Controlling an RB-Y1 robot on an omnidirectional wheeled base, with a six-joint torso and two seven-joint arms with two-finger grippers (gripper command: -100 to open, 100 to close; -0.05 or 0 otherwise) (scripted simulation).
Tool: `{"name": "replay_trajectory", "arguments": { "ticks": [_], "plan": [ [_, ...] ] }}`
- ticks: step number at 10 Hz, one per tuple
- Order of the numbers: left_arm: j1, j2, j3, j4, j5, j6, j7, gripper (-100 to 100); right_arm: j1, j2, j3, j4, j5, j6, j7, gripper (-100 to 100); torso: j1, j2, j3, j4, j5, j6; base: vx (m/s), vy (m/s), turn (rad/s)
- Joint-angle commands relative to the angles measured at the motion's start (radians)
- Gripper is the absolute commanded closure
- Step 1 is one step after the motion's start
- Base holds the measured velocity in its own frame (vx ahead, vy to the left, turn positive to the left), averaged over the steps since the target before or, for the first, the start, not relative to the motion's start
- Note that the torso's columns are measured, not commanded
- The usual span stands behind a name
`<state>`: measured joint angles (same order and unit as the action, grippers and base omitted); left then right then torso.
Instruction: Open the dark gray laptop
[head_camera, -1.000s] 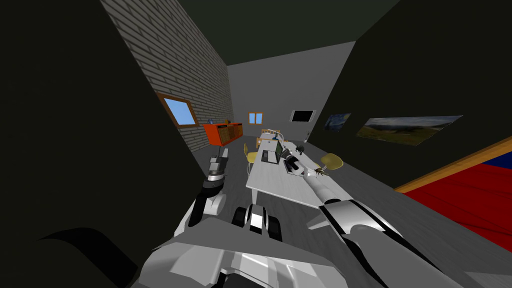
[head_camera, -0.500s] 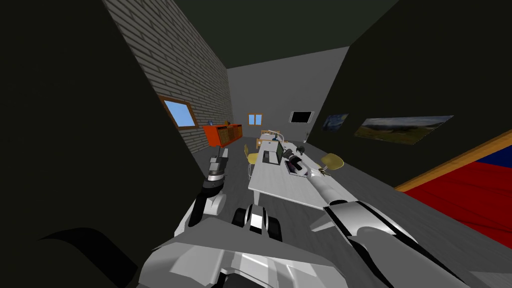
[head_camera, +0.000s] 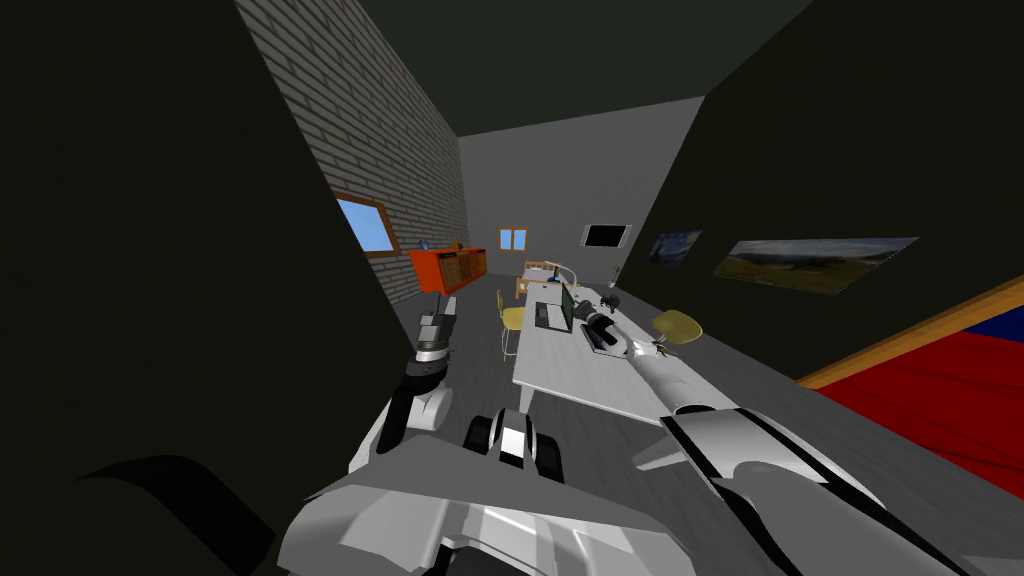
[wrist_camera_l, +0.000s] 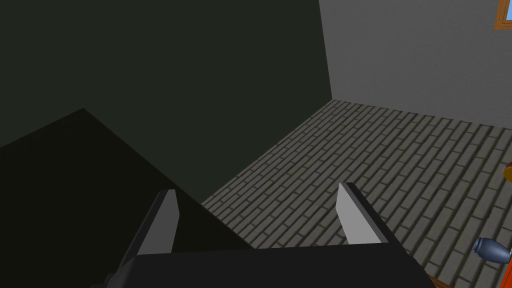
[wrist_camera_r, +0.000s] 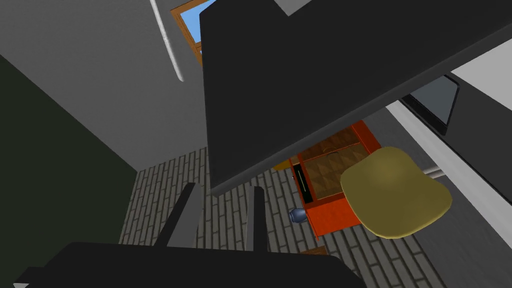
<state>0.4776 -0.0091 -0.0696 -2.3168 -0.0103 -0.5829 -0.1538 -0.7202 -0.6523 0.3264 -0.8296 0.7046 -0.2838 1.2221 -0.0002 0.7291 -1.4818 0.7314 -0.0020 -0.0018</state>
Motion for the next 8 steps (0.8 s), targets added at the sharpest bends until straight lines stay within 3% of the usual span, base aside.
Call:
{"name": "replay_trajectory", "arguments": {
  "ticks": [1,2,4,5,6,7,8],
  "plan": [
    [0.000,0.000,0.000,0.000,0.000,0.000,0.000,0,0.020,-0.061,0.016,0.002,0.059,-0.037,-0.009,100,0.000,0.002,0.001,-0.001,0.000,0.002,0.042,0.200,-0.024],
    [0.000,0.000,0.000,0.000,0.000,0.000,0.000,0,0.020,-0.061,0.016,0.002,0.059,-0.037,-0.009,100,-0.003,0.001,0.001,0.000,-0.001,0.002,0.038,0.151,-0.008],
    [0.000,0.000,0.000,0.000,0.000,0.000,0.000,0,0.030,-0.105,0.017,0.014,0.103,-0.076,-0.006,100,-0.006,0.004,0.003,0.003,-0.001,0.003,0.045,0.156,0.010],
    [0.000,0.000,0.000,0.000,0.000,0.000,0.000,0,0.025,-0.089,0.011,0.008,0.088,-0.068,-0.001,100,-0.004,0.005,0.004,0.003,-0.001,0.005,0.022,0.086,-0.008],
    [0.000,0.000,0.000,0.000,0.000,0.000,0.000,0,0.075,-0.116,-0.039,-0.024,0.133,-0.048,-0.019,100,-0.008,0.007,0.005,0.004,-0.001,0.004,-0.033,0.027,0.330],
    [0.000,0.000,0.000,0.000,0.000,0.000,0.000,0,0.107,-0.116,-0.042,-0.026,0.133,-0.048,-0.019,100,-0.007,0.010,0.006,0.005,-0.001,0.001,-0.058,0.001,0.286],
    [0.000,0.000,0.000,0.000,0.000,0.000,0.000,0,0.107,-0.116,-0.046,-0.024,0.133,-0.048,-0.019,100,-0.007,0.006,0.004,0.003,-0.002,0.003,-0.027,0.010,0.074]
  ]
}}
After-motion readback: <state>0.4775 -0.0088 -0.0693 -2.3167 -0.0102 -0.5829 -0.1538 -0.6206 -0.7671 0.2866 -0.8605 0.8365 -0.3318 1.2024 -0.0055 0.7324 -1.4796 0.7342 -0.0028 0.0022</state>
